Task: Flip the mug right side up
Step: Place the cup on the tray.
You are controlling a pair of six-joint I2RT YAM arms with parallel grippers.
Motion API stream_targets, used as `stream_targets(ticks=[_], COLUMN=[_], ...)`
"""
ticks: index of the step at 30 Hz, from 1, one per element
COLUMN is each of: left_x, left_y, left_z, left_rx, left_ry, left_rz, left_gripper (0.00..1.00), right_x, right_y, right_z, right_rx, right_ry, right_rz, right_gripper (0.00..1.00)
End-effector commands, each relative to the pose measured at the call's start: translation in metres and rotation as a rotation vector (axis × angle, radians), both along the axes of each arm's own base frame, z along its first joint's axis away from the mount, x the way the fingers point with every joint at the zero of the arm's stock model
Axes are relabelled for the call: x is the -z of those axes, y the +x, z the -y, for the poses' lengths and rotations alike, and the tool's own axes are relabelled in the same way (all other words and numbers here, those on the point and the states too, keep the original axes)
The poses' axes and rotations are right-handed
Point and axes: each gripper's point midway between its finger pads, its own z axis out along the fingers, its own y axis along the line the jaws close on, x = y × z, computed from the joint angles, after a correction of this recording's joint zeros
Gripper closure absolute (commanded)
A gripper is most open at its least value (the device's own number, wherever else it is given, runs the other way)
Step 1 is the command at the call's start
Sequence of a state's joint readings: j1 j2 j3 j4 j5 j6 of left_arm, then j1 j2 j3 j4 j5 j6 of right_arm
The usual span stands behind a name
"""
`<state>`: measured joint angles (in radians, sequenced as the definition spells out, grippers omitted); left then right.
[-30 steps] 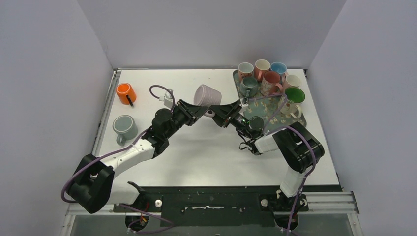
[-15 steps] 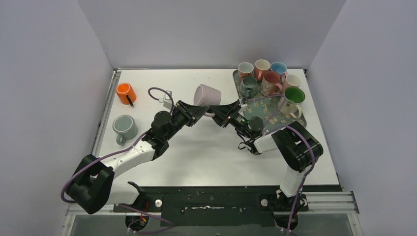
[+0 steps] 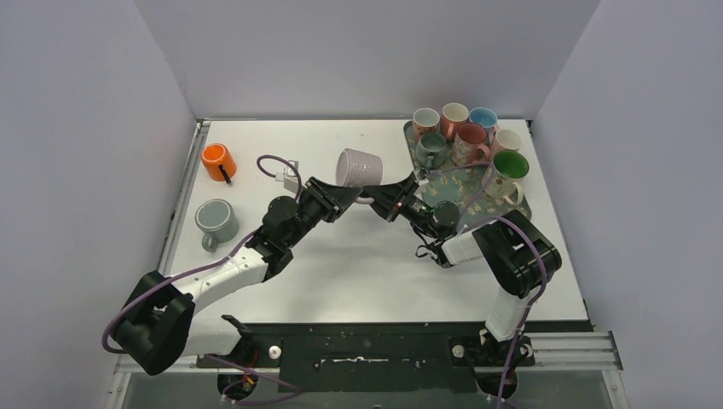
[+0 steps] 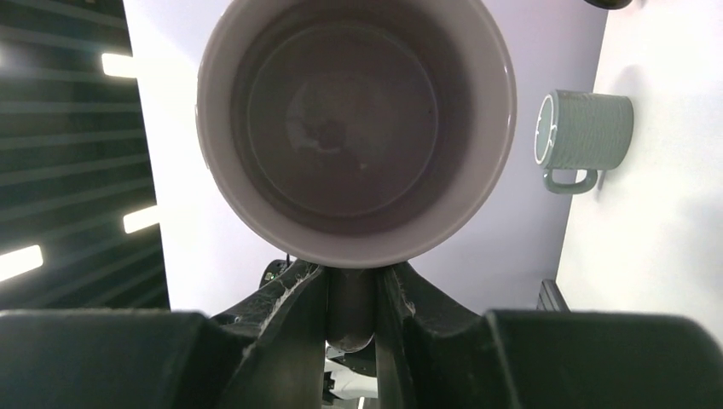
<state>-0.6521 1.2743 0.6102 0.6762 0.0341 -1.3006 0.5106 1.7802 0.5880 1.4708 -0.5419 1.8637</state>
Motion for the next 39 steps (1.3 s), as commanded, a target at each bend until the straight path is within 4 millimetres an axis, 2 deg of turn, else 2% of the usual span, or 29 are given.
stream_targets(ticks=[1,6,14,17,18,19,20,24,27,31,35,37,39], left_x=[-0.020,-0.001,0.018,0.025,0.031,0.031,0.035,0.042,0.045,0.055,0.063,0.068,0.077], left_y=[-0.015,-0.014,-0.012,-0.011,-0.011,-0.010,-0.009,-0.010,-0.007,-0.001,0.000,0.001,0.002], left_z=[0.001,0.006,0.008,0.005,0.004,0.003,0.001,-0.013,-0.027,-0.055,-0.081,-0.092,-0.101], left_rx=[0.041,0.058,0.092,0.105,0.112,0.117,0.123,0.143,0.167,0.191,0.210,0.193,0.176], left_ry=[-0.016,0.015,0.080,0.189,0.235,0.280,0.328,0.510,0.673,0.931,1.141,1.210,1.267], left_rz=[0.072,0.034,0.014,0.048,0.049,0.060,0.061,0.103,0.153,0.152,0.185,0.209,0.230], left_gripper=[0.75,0.64,0.49,0.32,0.23,0.08,0.03,0.03,0.03,0.03,0.03,0.03,0.03], right_x=[-0.055,-0.049,-0.034,-0.027,-0.025,-0.024,-0.023,-0.016,-0.005,0.013,0.037,0.041,0.036], right_y=[0.015,0.023,0.032,0.037,0.038,0.039,0.040,0.043,0.047,0.047,0.046,0.048,0.049], right_z=[0.045,0.063,0.077,0.087,0.090,0.092,0.096,0.111,0.130,0.157,0.185,0.209,0.226], right_rx=[0.165,0.207,0.250,0.283,0.290,0.291,0.299,0.327,0.369,0.427,0.474,0.535,0.588], right_ry=[0.129,0.124,0.077,0.031,0.016,-0.001,-0.017,-0.101,-0.201,-0.361,-0.623,-0.813,-0.960], right_rz=[0.178,0.176,0.163,0.159,0.158,0.160,0.165,0.173,0.172,0.160,0.127,0.118,0.145], right_gripper=[1.00,1.00,1.00,1.00,1.00,1.00,1.00,1.00,1.00,1.00,1.00,1.00,1.00])
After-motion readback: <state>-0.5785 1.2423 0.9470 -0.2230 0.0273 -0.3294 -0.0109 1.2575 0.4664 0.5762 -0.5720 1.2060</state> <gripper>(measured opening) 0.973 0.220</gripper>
